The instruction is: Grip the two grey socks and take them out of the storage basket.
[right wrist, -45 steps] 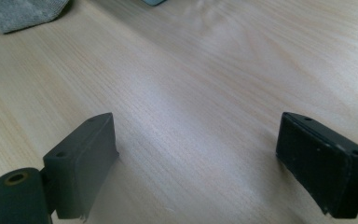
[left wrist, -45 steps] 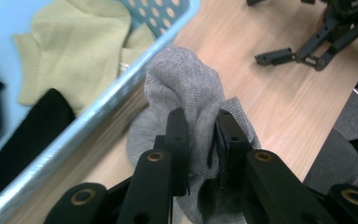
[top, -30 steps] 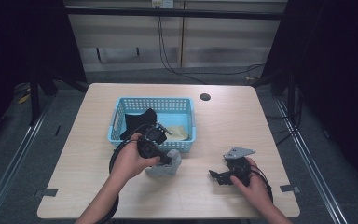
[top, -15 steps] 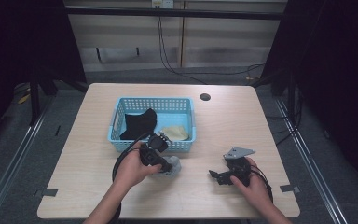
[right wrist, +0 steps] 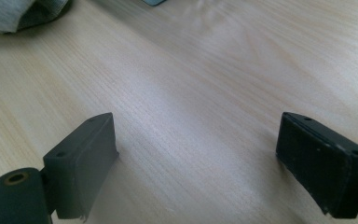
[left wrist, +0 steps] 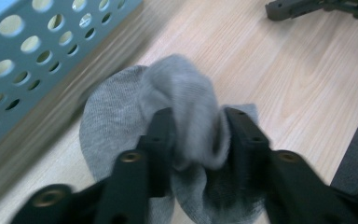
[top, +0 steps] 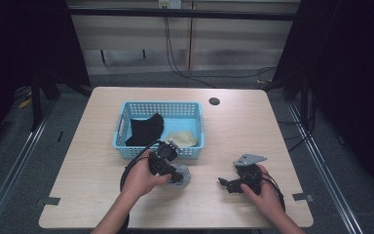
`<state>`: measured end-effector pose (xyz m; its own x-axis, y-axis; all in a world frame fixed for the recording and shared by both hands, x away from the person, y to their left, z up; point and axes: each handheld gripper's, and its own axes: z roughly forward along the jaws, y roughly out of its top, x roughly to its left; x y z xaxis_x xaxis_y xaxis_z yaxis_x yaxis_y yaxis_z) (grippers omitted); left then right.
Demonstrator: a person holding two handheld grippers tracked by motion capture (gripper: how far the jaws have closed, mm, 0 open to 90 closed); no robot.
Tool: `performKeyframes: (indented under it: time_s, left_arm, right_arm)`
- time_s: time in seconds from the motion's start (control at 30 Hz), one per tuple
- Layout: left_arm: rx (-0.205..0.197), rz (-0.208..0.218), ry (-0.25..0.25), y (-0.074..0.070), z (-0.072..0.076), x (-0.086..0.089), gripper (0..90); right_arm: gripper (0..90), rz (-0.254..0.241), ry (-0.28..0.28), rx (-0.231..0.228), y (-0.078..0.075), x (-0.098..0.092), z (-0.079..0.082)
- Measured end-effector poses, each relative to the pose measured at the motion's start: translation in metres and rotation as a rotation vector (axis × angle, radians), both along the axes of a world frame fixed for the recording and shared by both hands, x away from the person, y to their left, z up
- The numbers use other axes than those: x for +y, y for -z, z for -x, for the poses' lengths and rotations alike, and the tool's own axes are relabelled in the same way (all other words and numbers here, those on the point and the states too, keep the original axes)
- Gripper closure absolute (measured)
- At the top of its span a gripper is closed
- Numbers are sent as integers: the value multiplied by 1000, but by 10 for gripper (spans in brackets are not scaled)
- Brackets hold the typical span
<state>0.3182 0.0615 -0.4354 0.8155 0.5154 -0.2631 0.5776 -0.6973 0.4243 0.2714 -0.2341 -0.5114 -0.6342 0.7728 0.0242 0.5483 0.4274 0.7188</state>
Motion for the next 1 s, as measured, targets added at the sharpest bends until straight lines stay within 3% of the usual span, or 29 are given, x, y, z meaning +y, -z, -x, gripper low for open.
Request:
performKeyframes:
  time_s: [0.17, 0.4, 0.73, 1.0]
  left_arm:
    - [5, -4, -15, 0, -1, 0, 465]
    - [-15, -17, -13, -5, -1, 3, 370]
    - [-18, -16, -18, -9, 0, 17, 333]
    - [-28, -11, -60, -13, 0, 41, 326]
  right_arm:
    - [115, 0, 0, 0, 0, 0, 0]
    - [115, 0, 0, 0, 0, 0, 0]
    - [116, 0, 0, 0, 0, 0, 0]
    - [115, 0, 0, 1, 0, 0, 0]
